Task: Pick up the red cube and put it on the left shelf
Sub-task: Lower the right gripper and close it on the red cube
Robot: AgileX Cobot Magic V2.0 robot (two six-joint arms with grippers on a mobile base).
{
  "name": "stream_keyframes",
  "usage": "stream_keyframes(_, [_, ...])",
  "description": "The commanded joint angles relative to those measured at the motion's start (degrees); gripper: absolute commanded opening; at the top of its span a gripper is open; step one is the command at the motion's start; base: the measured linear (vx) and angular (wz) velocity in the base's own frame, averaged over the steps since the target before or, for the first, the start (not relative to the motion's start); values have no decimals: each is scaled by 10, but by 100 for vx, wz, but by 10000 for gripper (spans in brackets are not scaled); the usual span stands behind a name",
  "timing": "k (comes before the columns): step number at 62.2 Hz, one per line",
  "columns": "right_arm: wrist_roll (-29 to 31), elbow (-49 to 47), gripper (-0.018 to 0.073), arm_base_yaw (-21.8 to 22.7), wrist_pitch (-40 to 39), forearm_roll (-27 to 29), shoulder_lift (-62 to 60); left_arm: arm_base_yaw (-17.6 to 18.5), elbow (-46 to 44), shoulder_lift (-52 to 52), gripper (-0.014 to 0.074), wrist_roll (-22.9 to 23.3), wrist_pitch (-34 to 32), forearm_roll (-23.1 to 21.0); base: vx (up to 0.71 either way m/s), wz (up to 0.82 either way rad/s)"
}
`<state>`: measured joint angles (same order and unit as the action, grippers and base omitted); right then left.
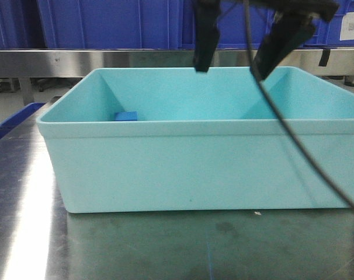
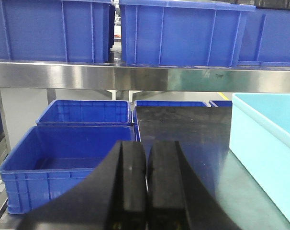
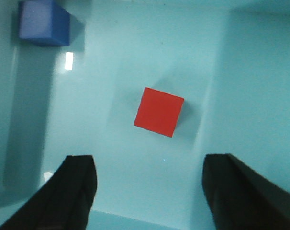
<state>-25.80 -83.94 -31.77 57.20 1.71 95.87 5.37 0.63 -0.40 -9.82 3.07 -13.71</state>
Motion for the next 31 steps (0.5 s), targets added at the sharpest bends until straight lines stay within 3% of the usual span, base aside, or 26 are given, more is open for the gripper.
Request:
stream_keyframes(1, [-11, -21, 575, -3, -23, 2, 0, 4, 14, -7, 101, 0, -49, -1, 0, 0])
stream_keyframes(31, [-56, -21, 575, -2, -94, -17, 98, 4, 14, -7, 101, 0, -49, -1, 0, 0])
